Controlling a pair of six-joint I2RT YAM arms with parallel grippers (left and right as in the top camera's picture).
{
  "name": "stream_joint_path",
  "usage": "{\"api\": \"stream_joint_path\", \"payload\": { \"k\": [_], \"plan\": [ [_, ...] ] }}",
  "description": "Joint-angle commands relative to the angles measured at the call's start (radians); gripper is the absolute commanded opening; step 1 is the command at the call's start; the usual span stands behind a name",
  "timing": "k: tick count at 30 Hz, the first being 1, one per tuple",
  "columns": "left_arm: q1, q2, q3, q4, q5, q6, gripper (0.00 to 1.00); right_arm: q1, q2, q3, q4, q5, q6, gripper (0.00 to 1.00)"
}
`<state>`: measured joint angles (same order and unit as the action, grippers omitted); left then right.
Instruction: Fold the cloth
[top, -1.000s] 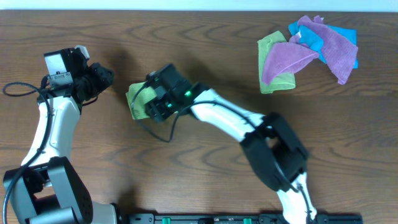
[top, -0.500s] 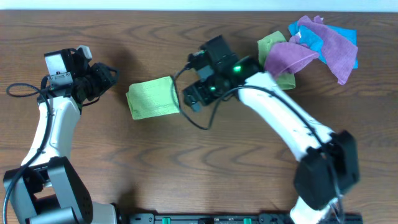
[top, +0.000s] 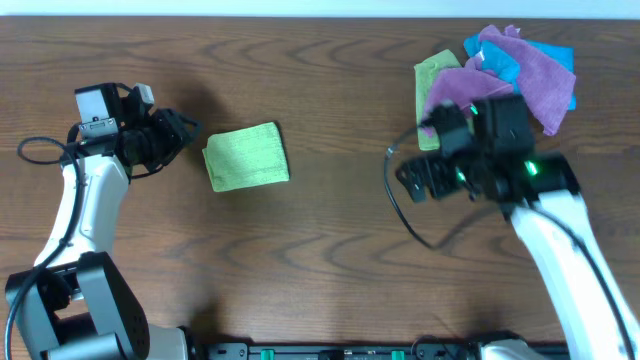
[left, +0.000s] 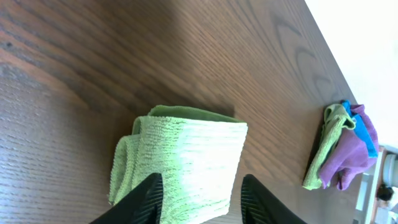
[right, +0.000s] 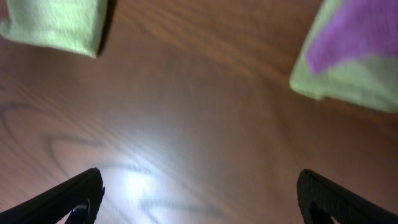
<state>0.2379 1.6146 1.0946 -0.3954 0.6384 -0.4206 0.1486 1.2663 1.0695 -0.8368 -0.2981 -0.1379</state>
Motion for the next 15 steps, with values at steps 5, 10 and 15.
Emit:
{"api": "stream_joint_path", "payload": {
  "k": [5, 10, 15],
  "plan": [
    [-0.058, -0.014, 0.023, -0.013, 0.023, -0.029, 0.72, -0.019, -0.28, -0.245, 0.055, 0.027, 0.089, 0.99],
    [-0.085, -0.014, 0.023, -0.036, 0.014, -0.03, 0.95, -0.019, -0.391, -0.362, 0.069, 0.04, 0.148, 0.99],
    [-0.087, -0.014, 0.02, -0.071, 0.004, -0.03, 0.95, -0.019, -0.451, -0.432, 0.077, 0.041, 0.22, 0.99]
  ]
}}
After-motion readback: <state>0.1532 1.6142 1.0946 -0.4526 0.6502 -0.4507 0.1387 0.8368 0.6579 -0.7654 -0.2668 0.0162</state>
